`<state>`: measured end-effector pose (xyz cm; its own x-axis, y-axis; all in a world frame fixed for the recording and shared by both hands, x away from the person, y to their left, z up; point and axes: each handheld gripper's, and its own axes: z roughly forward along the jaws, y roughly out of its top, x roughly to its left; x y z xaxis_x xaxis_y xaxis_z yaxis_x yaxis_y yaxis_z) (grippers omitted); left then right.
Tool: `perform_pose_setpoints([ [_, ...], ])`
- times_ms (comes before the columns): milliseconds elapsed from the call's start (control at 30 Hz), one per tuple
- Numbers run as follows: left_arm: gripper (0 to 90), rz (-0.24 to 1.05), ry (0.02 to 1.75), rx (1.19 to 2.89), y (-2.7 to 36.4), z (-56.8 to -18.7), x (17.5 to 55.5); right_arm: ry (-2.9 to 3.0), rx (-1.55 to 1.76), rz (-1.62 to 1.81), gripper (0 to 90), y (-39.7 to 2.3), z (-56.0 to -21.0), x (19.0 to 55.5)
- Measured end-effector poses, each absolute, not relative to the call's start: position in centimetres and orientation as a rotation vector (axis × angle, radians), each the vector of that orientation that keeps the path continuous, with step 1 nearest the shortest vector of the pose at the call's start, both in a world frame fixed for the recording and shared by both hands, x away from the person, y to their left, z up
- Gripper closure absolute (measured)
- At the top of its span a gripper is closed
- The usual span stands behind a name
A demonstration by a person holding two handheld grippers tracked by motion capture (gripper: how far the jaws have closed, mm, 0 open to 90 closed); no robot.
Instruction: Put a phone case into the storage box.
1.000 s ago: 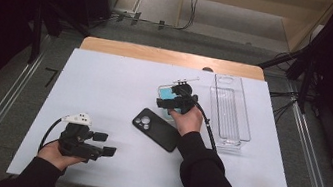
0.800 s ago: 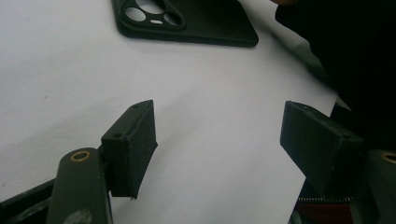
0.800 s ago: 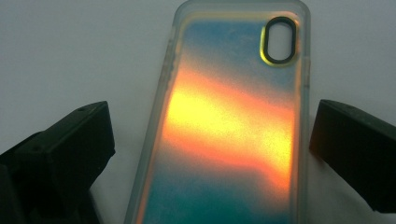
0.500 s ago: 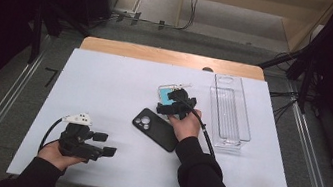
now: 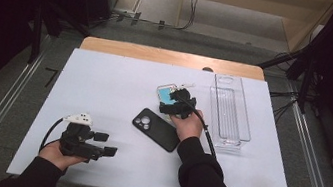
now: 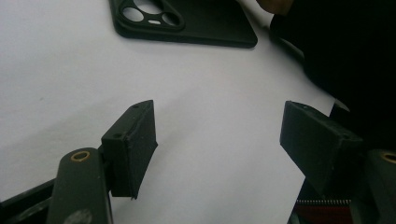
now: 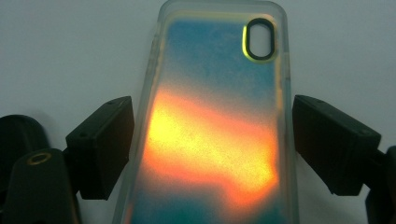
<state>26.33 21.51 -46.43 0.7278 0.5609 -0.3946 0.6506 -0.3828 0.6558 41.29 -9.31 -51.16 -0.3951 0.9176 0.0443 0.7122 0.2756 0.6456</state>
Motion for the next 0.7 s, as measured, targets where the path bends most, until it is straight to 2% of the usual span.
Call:
perform_pose_setpoints([
  [367, 27.0, -0.148, 0.936, 2.075, 21.5, -46.5, 26.5, 2.208, 1.449, 0.994, 14.6, -10.6, -47.7, 40.8],
  [500, 23.0, -0.162, 0.941, 2.049, 21.5, -46.4, 26.6, 2.254, 1.458, 1.050, 14.6, -11.2, -46.3, 40.0],
  [700, 23.1, -0.162, 0.966, 2.047, 21.3, -46.1, 26.5, 2.307, 1.401, 1.087, 14.6, -12.1, -44.6, 38.1],
])
